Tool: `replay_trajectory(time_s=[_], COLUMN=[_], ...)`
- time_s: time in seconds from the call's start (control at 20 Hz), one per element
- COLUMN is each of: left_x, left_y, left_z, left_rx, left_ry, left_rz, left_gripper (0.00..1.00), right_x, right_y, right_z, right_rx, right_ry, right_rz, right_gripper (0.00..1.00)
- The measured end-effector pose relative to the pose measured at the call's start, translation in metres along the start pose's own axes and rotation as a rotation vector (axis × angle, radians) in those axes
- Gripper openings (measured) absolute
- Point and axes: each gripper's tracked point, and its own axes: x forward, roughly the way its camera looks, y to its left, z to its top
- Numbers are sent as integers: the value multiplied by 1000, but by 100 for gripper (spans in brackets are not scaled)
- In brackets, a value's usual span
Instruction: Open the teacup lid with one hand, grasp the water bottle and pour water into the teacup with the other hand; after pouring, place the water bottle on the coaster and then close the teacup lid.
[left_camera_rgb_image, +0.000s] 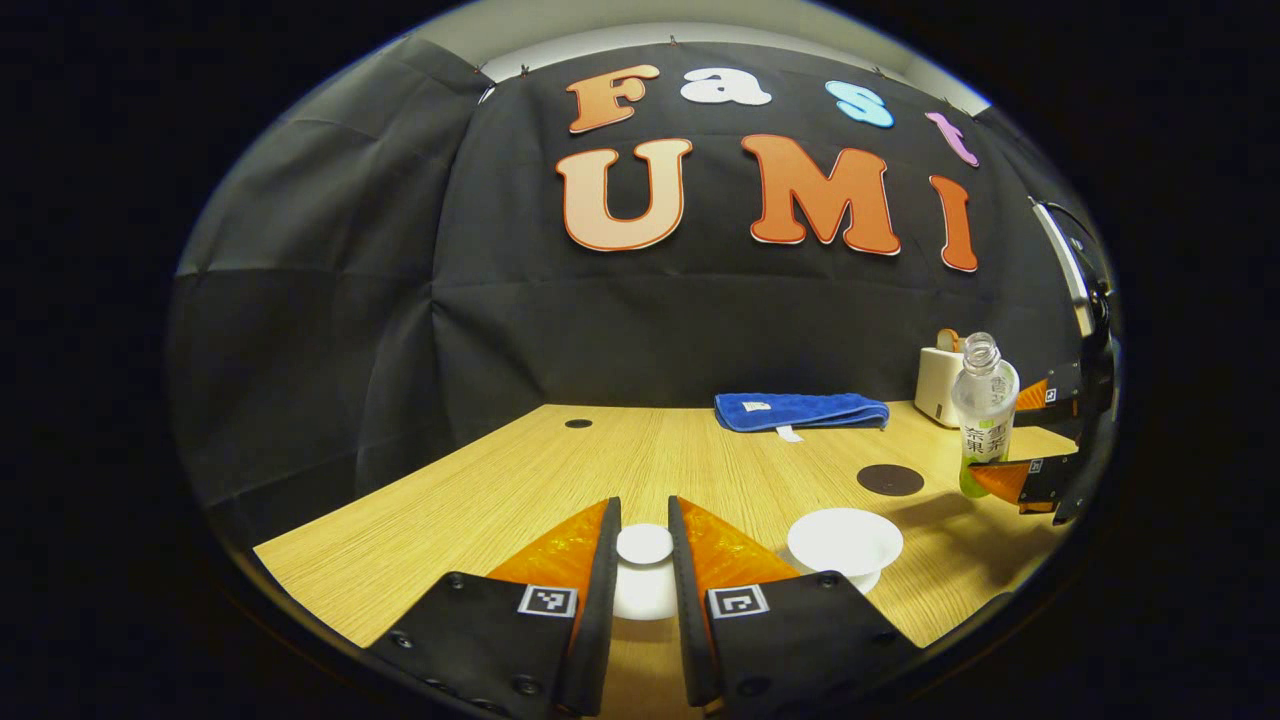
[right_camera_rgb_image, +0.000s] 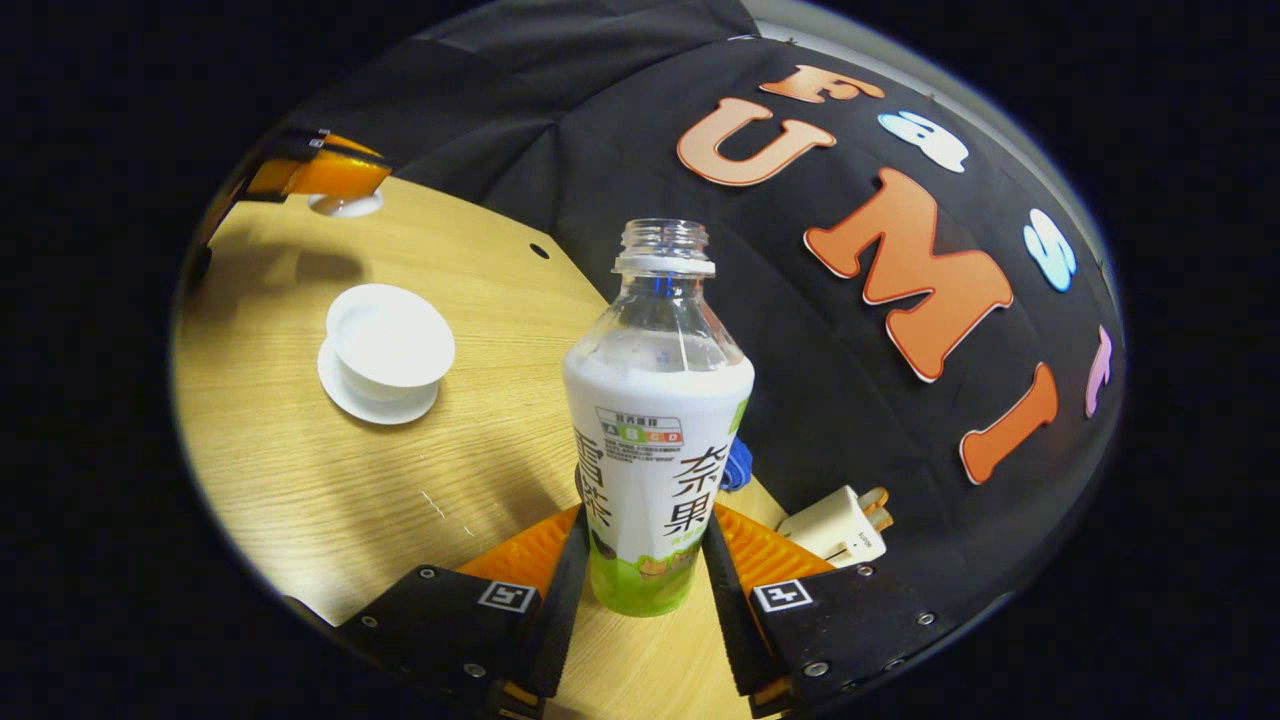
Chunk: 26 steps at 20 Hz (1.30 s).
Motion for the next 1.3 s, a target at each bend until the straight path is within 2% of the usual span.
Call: replay_trajectory(time_s=[0.4, 0.45, 0.5, 0.65, 0.7, 0.75, 0.95, 1.3], left_x=[-3, -3, -5, -9, -8, -9, -13, -22], left_y=[21, 24, 26, 34, 35, 37, 41, 57], left_z=[-7, -6, -6, -7, -8, -9, -12, -22], left_rx=[-40, -37, -37, -33, -36, -41, -51, -50], left_ry=[3, 1, -2, -2, -1, 1, 9, 26], left_rz=[20, 25, 30, 36, 37, 39, 40, 61], left_gripper=[34, 34, 34, 34, 34, 34, 34, 34], right_x=[7, 9, 9, 14, 15, 15, 16, 20], right_y=[0, 1, 2, 2, 0, 0, -4, -17], right_z=[14, 13, 11, 14, 17, 20, 34, 40], right_rx=[-350, -389, -417, -485, -510, -534, -624, -850], right_ry=[-39, -39, -36, -43, -46, -48, -79, -123], right_rz=[-65, -73, -74, -90, -100, -111, -146, -261], right_gripper=[64, 68, 64, 64, 61, 64, 64, 64])
